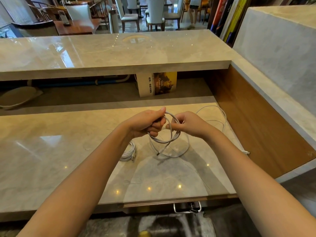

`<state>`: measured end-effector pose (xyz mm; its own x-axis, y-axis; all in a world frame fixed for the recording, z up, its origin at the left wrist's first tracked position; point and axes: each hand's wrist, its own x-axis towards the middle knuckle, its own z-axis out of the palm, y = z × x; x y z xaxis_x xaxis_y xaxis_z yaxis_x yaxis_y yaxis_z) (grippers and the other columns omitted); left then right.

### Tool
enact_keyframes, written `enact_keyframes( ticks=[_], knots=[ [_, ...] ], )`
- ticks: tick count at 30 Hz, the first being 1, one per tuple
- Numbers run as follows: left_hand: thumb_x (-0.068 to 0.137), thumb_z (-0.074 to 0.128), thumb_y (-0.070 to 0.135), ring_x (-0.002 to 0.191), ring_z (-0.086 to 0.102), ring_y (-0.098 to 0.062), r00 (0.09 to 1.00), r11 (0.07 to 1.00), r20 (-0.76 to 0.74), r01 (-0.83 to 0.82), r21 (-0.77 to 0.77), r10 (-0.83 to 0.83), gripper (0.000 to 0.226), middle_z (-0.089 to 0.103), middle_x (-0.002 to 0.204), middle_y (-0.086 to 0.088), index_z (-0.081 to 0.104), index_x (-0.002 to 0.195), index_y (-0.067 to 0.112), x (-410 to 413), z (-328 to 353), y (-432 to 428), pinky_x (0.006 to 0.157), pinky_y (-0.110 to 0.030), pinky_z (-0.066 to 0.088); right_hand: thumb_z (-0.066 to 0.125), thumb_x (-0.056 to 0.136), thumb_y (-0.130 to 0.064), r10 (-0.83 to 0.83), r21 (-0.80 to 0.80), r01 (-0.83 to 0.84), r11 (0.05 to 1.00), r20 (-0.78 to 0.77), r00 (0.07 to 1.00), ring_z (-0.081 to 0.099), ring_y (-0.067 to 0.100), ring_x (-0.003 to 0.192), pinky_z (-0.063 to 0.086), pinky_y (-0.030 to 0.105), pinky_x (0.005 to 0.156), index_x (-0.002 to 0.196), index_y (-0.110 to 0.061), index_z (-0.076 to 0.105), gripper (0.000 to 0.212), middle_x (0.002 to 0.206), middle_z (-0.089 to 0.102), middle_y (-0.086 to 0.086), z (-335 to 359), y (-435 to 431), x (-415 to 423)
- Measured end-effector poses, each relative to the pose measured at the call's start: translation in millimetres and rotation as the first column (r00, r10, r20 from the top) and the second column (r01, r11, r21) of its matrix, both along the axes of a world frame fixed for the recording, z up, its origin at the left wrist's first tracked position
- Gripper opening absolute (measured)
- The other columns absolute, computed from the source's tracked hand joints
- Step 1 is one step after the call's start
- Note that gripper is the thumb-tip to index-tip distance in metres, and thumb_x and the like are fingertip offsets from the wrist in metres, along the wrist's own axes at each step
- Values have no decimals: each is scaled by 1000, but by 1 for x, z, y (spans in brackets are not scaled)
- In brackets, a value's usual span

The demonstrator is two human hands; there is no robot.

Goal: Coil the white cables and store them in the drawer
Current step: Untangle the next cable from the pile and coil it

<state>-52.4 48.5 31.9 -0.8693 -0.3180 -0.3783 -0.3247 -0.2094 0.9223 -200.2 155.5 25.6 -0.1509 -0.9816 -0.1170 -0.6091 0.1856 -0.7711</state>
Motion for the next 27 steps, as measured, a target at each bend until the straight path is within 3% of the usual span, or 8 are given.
enact_keyframes(
  ticks=[5, 9, 12, 17, 19, 22, 25, 27],
  knots=[
    [98, 34, 45, 40, 22, -6, 990, 982, 23, -140, 127, 138, 43, 29, 50, 6, 45, 70, 15, -5, -6, 4, 36, -15, 22, 61, 88, -32, -249, -435, 113, 894, -270, 930, 40, 2, 67, 33, 15, 57, 110, -15, 56, 28, 95, 47, -5, -11, -5, 10],
    [97, 37, 44, 42, 22, -5, 976, 970, 53, -215, 112, 210, 36, 30, 55, 5, 44, 80, 14, -8, -17, 10, 35, -14, 22, 49, 95, -21, -240, -523, 122, 844, -164, 957, 47, 4, 79, 41, 13, 66, 105, -12, 60, 17, 103, 53, 4, -26, -7, 15],
    [100, 37, 37, 41, 21, -3, 969, 944, 20, -246, 218, 248, 30, 30, 57, 4, 46, 85, 12, -6, -24, 12, 34, -12, 21, 50, 94, -18, -270, -422, 361, 832, 261, 927, 53, 5, 79, 44, 17, 73, 86, -15, 65, 17, 86, 59, 0, -28, -6, 17],
    [100, 37, 33, 40, 22, -3, 951, 897, 27, -300, 325, 308, 30, 31, 59, 3, 50, 87, 9, 7, -34, 7, 34, -12, 18, 56, 92, -18, -309, -43, 537, 842, 777, 548, 44, 9, 61, 40, 19, 54, 87, -16, 67, 12, 71, 50, -1, -22, 7, -3],
    [99, 38, 34, 38, 25, -2, 932, 840, 20, -335, 427, 361, 33, 34, 56, 3, 51, 88, 7, 12, -35, 4, 33, -12, 18, 59, 90, -14, -241, 4, 430, 903, 833, 498, 49, 10, 61, 47, 19, 55, 93, -13, 67, 8, 73, 53, 1, -25, 16, -15],
    [100, 38, 31, 36, 25, -3, 906, 798, 9, -379, 469, 424, 32, 35, 53, 3, 52, 87, 5, 15, -33, 1, 34, -12, 16, 53, 89, 3, -135, 3, 230, 973, 818, 560, 61, 13, 70, 56, 22, 67, 106, -9, 66, 25, 80, 65, 4, -30, 34, -26],
    [100, 38, 28, 37, 23, -3, 894, 826, 19, -421, 375, 447, 30, 32, 54, 4, 50, 86, 5, 15, -29, -1, 34, -13, 15, 41, 94, 4, -133, 46, 163, 986, 806, 577, 65, 16, 79, 58, 24, 73, 102, -6, 67, 29, 88, 73, 7, -26, 43, -35],
    [101, 39, 26, 39, 23, -3, 892, 860, 26, -443, 253, 452, 28, 29, 58, 3, 50, 85, 6, 13, -26, -1, 34, -14, 16, 41, 98, -11, -126, 76, 102, 992, 696, 706, 64, 14, 78, 56, 24, 69, 108, -8, 65, 26, 93, 73, 7, -16, 41, -35]
  ],
)
